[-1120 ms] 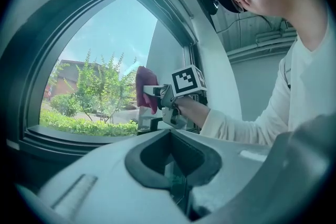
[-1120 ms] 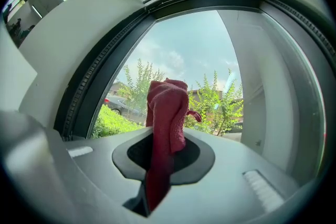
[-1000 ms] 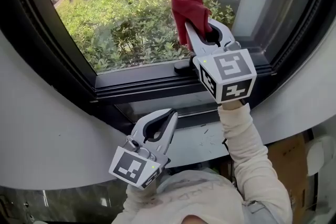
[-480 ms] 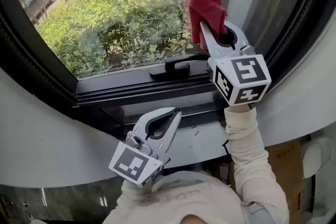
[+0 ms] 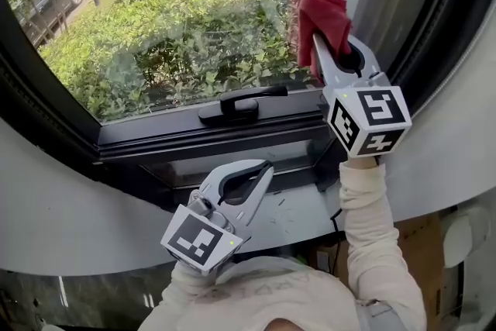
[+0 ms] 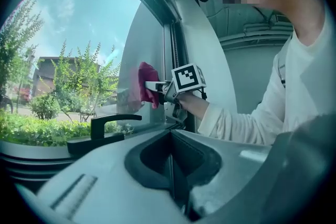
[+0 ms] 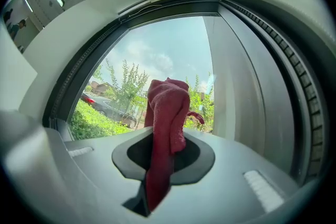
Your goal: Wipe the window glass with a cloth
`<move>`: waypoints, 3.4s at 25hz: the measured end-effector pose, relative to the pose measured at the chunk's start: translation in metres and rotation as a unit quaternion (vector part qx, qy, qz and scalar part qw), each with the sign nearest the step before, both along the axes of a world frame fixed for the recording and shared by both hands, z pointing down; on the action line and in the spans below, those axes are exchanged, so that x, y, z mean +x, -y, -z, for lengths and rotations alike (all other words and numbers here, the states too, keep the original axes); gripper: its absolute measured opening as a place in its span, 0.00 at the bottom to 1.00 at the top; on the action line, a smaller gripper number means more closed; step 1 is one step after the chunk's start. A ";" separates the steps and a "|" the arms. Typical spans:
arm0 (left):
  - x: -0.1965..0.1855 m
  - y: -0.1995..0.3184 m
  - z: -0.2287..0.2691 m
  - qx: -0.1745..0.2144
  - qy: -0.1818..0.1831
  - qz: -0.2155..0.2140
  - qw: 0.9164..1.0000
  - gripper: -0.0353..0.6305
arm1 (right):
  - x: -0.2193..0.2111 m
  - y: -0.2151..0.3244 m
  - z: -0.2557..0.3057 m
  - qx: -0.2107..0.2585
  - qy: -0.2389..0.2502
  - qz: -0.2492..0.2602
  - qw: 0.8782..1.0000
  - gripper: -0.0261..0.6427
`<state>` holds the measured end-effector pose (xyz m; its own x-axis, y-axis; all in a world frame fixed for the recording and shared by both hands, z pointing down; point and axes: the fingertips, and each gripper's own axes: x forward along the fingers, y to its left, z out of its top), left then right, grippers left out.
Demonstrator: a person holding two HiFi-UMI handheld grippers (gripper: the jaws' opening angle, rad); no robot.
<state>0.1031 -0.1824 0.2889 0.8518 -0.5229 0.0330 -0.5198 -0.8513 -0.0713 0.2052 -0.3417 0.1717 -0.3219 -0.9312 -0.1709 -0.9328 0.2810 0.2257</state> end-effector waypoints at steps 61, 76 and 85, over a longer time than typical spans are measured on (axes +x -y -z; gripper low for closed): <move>-0.244 -0.010 -0.006 -0.025 -0.079 0.132 0.988 0.05 | -0.338 -0.019 -0.028 -0.014 -0.023 0.100 0.995 0.14; -0.255 -0.014 -0.009 -0.031 -0.089 0.145 0.985 0.05 | -0.360 -0.021 -0.052 -0.018 -0.045 0.118 0.992 0.14; -0.220 -0.009 -0.008 -0.030 -0.090 0.126 0.987 0.05 | -0.289 -0.016 -0.043 -0.010 -0.053 0.082 0.995 0.14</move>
<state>-0.1169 -0.1733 0.2969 0.6897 -0.7208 -0.0687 -0.7155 -0.6930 0.0881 -0.0836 -0.3256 0.2145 -0.4844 -0.8678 -0.1106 -0.8456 0.4321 0.3134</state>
